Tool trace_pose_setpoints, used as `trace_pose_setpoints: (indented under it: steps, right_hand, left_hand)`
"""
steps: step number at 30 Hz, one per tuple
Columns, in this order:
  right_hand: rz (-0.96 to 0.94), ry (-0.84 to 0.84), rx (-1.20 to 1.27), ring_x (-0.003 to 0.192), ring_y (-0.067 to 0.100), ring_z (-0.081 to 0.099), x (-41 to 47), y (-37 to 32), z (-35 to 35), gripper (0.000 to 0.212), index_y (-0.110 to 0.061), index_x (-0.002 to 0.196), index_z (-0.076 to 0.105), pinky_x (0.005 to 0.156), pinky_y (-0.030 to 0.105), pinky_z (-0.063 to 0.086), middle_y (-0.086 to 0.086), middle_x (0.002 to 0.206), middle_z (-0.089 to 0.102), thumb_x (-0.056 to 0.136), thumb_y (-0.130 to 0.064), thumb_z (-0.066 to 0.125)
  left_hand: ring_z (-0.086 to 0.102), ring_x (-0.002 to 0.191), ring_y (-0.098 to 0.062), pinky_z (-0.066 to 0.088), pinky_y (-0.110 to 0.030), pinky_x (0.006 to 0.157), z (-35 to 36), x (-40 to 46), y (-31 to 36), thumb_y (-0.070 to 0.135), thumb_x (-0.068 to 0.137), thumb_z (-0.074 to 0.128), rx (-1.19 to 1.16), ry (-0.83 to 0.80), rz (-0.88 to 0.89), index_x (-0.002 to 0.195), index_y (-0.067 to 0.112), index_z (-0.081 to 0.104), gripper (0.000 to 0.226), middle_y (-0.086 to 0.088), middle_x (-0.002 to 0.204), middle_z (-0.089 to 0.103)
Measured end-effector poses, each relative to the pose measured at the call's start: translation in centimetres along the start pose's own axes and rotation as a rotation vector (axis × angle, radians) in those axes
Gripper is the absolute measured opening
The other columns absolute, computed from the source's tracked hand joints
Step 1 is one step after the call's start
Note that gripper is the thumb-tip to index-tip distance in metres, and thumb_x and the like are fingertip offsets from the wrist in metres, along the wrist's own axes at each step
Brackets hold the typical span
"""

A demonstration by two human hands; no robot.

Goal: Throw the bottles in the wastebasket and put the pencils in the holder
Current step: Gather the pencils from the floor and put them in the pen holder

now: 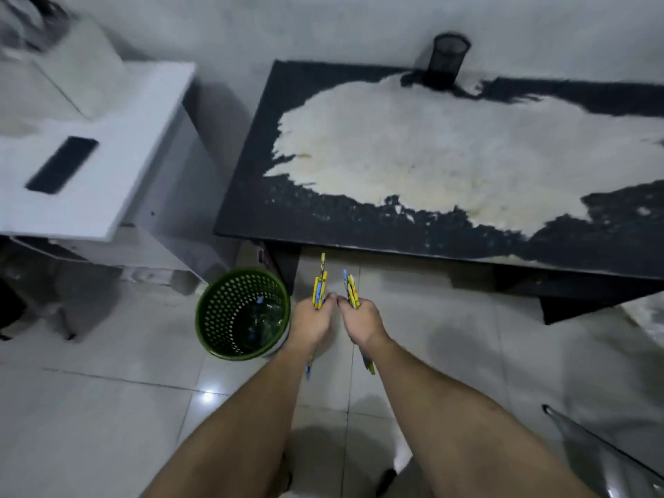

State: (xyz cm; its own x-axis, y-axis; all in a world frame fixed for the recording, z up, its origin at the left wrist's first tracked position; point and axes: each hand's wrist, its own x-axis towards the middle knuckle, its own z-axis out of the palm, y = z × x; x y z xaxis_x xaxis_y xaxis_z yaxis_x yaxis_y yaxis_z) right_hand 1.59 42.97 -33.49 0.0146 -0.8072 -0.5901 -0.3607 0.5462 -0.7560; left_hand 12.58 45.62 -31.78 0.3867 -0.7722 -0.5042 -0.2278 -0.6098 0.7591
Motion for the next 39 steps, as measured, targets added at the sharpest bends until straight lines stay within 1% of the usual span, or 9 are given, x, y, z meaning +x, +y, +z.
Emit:
trace_pose_setpoints:
  steps: [3, 7, 10, 13, 17, 19, 23, 31, 39]
  right_hand:
    - [-0.014, -0.016, -0.031, 0.054, 0.021, 0.038, -4.9, -5.2, -3.0, 0.042, -0.017, 0.060, 0.046, 0.050, 0.029, 0.029, 0.000, 0.052, 0.041, 0.093, -0.039, 0.058]
    - [-0.056, -0.008, -0.049, 0.056, 0.023, 0.047, -9.5, -12.4, -7.5, 0.039, -0.017, 0.059, 0.055, 0.054, 0.028, 0.034, 0.000, 0.054, 0.051, 0.091, -0.040, 0.057]
    - [-0.151, -0.001, -0.025, 0.052, 0.017, 0.045, -10.4, -17.6, -10.1, 0.037, -0.017, 0.065, 0.061, 0.051, 0.028, 0.032, -0.001, 0.055, 0.052, 0.095, -0.037, 0.058]
    - [-0.214, 0.041, -0.009, 0.056, 0.019, 0.050, -9.9, -22.1, -11.7, 0.038, -0.016, 0.065, 0.059, 0.055, 0.029, 0.037, -0.002, 0.056, 0.053, 0.096, -0.037, 0.059]
    - [-0.305, 0.112, -0.005, 0.048, 0.016, 0.038, -8.1, -27.5, -13.5, 0.045, -0.016, 0.059, 0.044, 0.044, 0.027, 0.028, -0.001, 0.051, 0.041, 0.097, -0.036, 0.059]
    - [-0.327, 0.134, 0.014, 0.048, 0.017, 0.036, -6.9, -29.7, -14.4, 0.043, -0.017, 0.061, 0.042, 0.045, 0.028, 0.027, 0.000, 0.051, 0.038, 0.097, -0.036, 0.058]
    - [-0.309, 0.220, 0.080, 0.048, 0.019, 0.039, -4.1, -33.5, -16.8, 0.041, -0.016, 0.064, 0.046, 0.052, 0.029, 0.033, 0.000, 0.052, 0.042, 0.096, -0.038, 0.056]
    - [-0.252, 0.343, 0.177, 0.047, 0.017, 0.035, 3.4, -37.2, -23.2, 0.042, -0.019, 0.062, 0.039, 0.050, 0.028, 0.030, -0.002, 0.050, 0.037, 0.097, -0.036, 0.055]
    - [-0.262, 0.277, 0.171, 0.047, 0.018, 0.039, 15.7, -41.1, -29.6, 0.045, -0.018, 0.057, 0.045, 0.054, 0.028, 0.032, -0.003, 0.046, 0.040, 0.097, -0.033, 0.058]
  left_hand:
    - [0.053, 0.065, -0.020, 0.038, -0.032, 0.059, -2.2, -4.7, 6.1, 0.038, 0.093, 0.057, -0.033, 0.005, 0.010, 0.073, 0.008, 0.065, 0.037, -0.005, 0.066, 0.058]
    - [0.055, 0.064, -0.019, 0.040, -0.033, 0.062, -3.9, -9.0, 14.3, 0.038, 0.091, 0.059, -0.057, 0.066, 0.106, 0.058, 0.020, 0.061, 0.038, -0.003, 0.065, 0.062]
    - [0.056, 0.062, -0.017, 0.039, -0.032, 0.060, -5.0, -9.9, 19.6, 0.034, 0.094, 0.059, -0.066, 0.082, 0.178, 0.059, 0.020, 0.060, 0.038, 0.000, 0.061, 0.061]
    - [0.063, 0.066, -0.022, 0.048, -0.036, 0.064, -5.8, -8.5, 23.5, 0.043, 0.090, 0.059, -0.085, 0.093, 0.209, 0.064, 0.014, 0.064, 0.039, -0.003, 0.065, 0.066]
    - [0.042, 0.046, -0.022, 0.034, -0.033, 0.053, -6.7, -5.6, 29.0, 0.048, 0.090, 0.057, -0.130, 0.057, 0.266, 0.053, 0.018, 0.044, 0.049, -0.002, 0.048, 0.044]
    - [0.038, 0.042, -0.019, 0.032, -0.031, 0.051, -6.7, -3.8, 31.4, 0.048, 0.091, 0.057, -0.139, 0.020, 0.293, 0.052, 0.020, 0.041, 0.050, 0.001, 0.045, 0.041]
    - [0.037, 0.043, -0.017, 0.032, -0.032, 0.053, -5.8, -0.2, 36.1, 0.053, 0.088, 0.055, -0.117, -0.059, 0.329, 0.054, 0.022, 0.042, 0.048, 0.003, 0.047, 0.040]
    - [0.037, 0.045, -0.019, 0.032, -0.032, 0.054, -0.6, 6.9, 43.6, 0.057, 0.083, 0.056, -0.069, -0.136, 0.359, 0.056, 0.023, 0.036, 0.048, 0.001, 0.050, 0.040]
    - [0.040, 0.043, -0.017, 0.035, -0.031, 0.055, 6.1, 14.8, 50.0, 0.053, 0.088, 0.056, -0.072, -0.063, 0.323, 0.050, 0.026, 0.040, 0.049, 0.002, 0.048, 0.042]
